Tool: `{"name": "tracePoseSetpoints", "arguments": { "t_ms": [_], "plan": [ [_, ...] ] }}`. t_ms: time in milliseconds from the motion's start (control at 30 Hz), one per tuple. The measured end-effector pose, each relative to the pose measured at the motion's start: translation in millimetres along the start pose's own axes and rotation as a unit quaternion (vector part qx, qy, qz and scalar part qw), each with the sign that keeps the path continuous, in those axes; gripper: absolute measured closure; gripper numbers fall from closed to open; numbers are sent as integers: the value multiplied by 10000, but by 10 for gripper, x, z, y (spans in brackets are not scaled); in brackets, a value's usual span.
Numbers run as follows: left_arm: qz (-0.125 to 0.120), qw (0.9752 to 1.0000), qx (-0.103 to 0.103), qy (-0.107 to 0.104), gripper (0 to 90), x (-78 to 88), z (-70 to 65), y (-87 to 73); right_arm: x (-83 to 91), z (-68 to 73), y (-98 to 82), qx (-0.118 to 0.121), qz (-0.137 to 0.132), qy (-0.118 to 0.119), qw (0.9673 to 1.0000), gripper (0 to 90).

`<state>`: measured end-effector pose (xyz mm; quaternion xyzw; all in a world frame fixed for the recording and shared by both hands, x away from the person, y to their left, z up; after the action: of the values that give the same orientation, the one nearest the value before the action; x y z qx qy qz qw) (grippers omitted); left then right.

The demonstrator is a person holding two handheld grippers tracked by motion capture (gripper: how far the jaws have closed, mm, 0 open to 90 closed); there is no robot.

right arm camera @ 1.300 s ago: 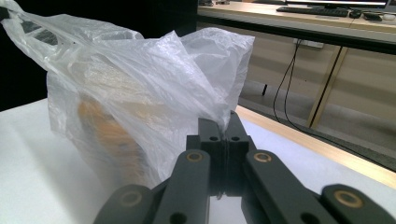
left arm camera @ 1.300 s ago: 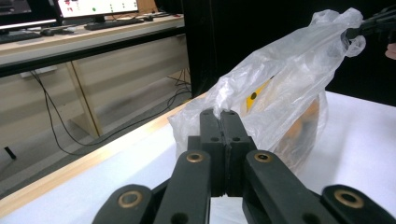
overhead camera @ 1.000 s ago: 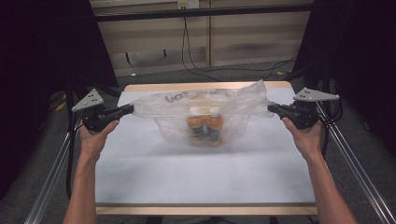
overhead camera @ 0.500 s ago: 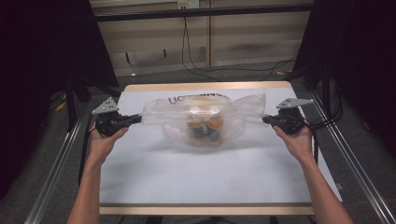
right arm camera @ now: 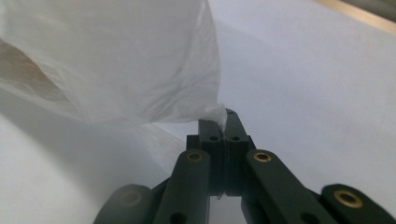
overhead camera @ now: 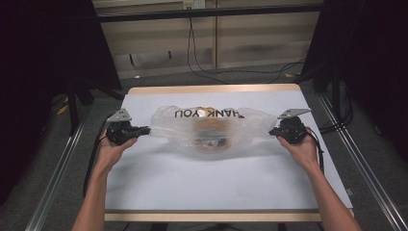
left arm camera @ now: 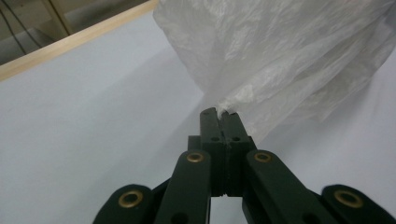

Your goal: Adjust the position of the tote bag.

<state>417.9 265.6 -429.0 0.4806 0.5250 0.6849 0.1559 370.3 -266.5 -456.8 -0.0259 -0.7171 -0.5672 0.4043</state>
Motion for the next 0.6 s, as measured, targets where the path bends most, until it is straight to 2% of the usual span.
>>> {"name": "tracePoseSetpoints", "arguments": {
  "t_ms": [33,67,100,133,167,200,233,267,300,333,367,400,467,533,567,600],
  "plan": [
    [-137,9999,16,-73,900,62,4,28,84,-11,22,-22,-353,183,9992,895],
    [-294,9994,51,-188,900,121,8,52,84,-11,22,-22,-353,183,9992,895],
    [-439,9985,18,-325,900,179,17,71,138,-12,40,-42,-544,269,9981,895],
    [-630,9976,47,-296,893,279,11,110,258,-25,85,-100,-945,410,9946,886],
    [-630,9976,47,-296,876,279,11,110,300,-29,99,-121,-1079,456,9930,848],
    [-802,9963,49,-317,876,342,9,136,300,-29,99,-121,-1079,456,9930,848],
    [-897,9954,81,-321,848,390,-5,159,363,-35,119,-142,-1256,479,9908,767],
    [-996,9945,-4,-324,784,464,-29,210,459,-29,142,-175,-1427,479,9885,714],
    [-1087,9934,-32,-371,764,502,-57,247,494,-26,150,-129,-1469,527,9877,699],
    [-1139,9928,-71,-356,734,541,-87,288,538,-9,163,-85,-1494,556,9872,658],
    [-1139,9928,-71,-356,702,541,-87,288,538,-9,163,-85,-1494,556,9872,658],
    [-1206,9919,-123,-365,702,578,-127,345,578,16,180,-54,-1529,559,9866,611],
    [-1427,9884,-234,-470,658,640,-213,456,702,87,228,23,-1657,585,9844,513],
    [-1469,9876,-236,-501,625,646,-246,486,726,99,239,5,-1696,629,9835,498],
    [-1525,9862,-292,-566,619,655,-288,525,769,134,271,8,-1822,696,9808,452],
    [-1525,9862,-292,-566,616,655,-288,525,769,134,271,8,-1822,696,9808,452]
  ]
}}
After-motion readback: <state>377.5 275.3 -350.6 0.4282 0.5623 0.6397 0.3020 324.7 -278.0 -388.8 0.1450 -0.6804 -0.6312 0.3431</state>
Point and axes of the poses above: each handheld gripper's, and its own axes: x roughly backward along the jaws, y roughly out of its top, z roughly to its left, the point moved 2 cm from there along -x, roughly forward along the jaws, and after that the axes turned 4 degrees about -z, right-handed, at the moved point
